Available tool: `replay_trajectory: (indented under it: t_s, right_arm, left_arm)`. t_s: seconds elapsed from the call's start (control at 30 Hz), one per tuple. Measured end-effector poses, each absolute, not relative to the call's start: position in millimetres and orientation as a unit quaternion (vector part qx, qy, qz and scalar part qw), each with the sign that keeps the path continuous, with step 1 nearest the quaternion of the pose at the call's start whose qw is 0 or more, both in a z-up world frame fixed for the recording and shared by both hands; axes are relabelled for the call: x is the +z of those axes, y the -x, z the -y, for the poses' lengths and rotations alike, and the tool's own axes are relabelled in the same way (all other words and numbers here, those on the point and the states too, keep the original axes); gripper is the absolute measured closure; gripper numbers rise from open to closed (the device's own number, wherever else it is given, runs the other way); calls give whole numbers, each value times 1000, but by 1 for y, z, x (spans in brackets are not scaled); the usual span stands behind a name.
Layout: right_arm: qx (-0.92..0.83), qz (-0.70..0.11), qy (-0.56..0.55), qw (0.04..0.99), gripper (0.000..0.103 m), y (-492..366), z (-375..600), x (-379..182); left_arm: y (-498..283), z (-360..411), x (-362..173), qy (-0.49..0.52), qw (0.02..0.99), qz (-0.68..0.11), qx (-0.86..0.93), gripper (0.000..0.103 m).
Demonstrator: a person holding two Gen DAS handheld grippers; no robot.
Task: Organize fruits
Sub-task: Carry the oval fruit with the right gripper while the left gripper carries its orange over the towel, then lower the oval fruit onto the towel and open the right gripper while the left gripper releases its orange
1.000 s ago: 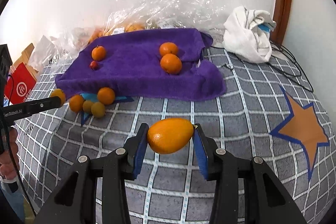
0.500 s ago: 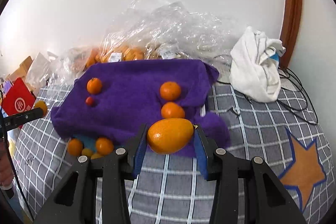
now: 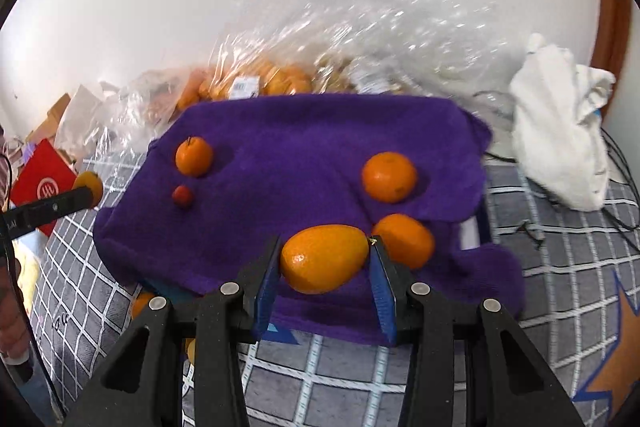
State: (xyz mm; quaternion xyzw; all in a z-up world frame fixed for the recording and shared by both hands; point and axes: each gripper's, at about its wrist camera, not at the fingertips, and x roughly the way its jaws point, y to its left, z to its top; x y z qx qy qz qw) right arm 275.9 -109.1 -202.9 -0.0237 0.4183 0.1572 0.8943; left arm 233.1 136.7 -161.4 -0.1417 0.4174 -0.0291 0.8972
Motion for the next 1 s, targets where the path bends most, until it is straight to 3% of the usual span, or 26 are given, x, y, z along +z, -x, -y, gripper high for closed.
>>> replay_trajectory:
  t_s: [0.83, 1.0]
  right_arm:
    - [165, -454, 30, 875, 60, -291, 101, -225]
    - [159, -433, 38, 886, 54, -272, 111, -208]
  left_arm:
    - [-274, -106, -202, 124, 870, -475, -44, 71]
    - [-278, -101, -208, 111, 864, -489, -38, 71]
